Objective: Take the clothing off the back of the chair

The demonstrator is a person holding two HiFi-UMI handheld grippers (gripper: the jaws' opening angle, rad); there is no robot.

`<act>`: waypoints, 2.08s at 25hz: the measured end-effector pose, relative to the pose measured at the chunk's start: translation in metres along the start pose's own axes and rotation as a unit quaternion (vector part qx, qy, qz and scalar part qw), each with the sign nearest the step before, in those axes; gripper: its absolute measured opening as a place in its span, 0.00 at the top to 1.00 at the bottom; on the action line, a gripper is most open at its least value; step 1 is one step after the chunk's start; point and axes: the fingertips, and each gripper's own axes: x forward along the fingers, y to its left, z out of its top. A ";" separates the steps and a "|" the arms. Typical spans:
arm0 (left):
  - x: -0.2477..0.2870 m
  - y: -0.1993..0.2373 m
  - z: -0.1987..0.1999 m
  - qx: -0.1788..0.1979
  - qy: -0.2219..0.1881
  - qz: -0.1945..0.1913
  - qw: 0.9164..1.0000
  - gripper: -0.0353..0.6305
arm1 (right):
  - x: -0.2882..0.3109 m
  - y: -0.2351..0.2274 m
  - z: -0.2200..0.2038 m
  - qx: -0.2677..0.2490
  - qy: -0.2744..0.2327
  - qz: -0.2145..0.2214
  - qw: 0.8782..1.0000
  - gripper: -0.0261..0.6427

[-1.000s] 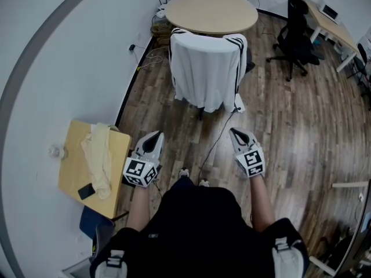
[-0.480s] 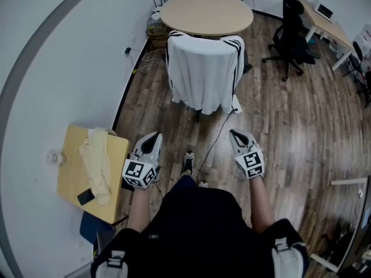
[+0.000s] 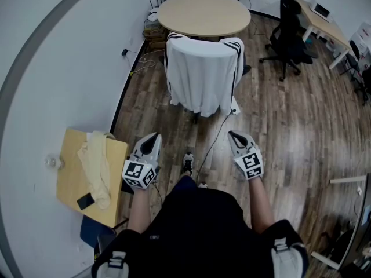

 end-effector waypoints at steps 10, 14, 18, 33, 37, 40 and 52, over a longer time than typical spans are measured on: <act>0.011 0.006 -0.004 -0.007 0.001 -0.007 1.000 0.94 | 0.003 -0.005 -0.004 0.006 0.008 -0.009 1.000 0.97; 0.018 0.009 -0.004 -0.009 0.002 -0.010 1.000 0.94 | 0.007 -0.010 -0.004 0.006 0.008 -0.014 1.000 0.97; 0.025 0.018 -0.003 -0.011 0.005 -0.012 1.000 0.94 | 0.015 -0.015 0.003 0.004 -0.001 -0.018 1.000 0.97; 0.083 0.044 0.004 -0.015 0.009 -0.034 0.999 0.94 | 0.043 -0.051 0.002 0.032 0.018 -0.048 0.998 0.97; 0.103 0.053 0.009 -0.014 0.006 -0.040 0.999 0.94 | 0.056 -0.068 0.009 0.023 0.002 -0.054 0.998 0.97; 0.118 0.059 0.011 -0.016 0.008 -0.044 0.999 0.94 | 0.064 -0.080 0.013 0.024 0.008 -0.060 0.998 0.97; 0.179 0.083 0.019 -0.007 0.019 -0.073 0.997 0.94 | 0.094 -0.115 0.013 0.041 0.007 -0.087 0.995 0.97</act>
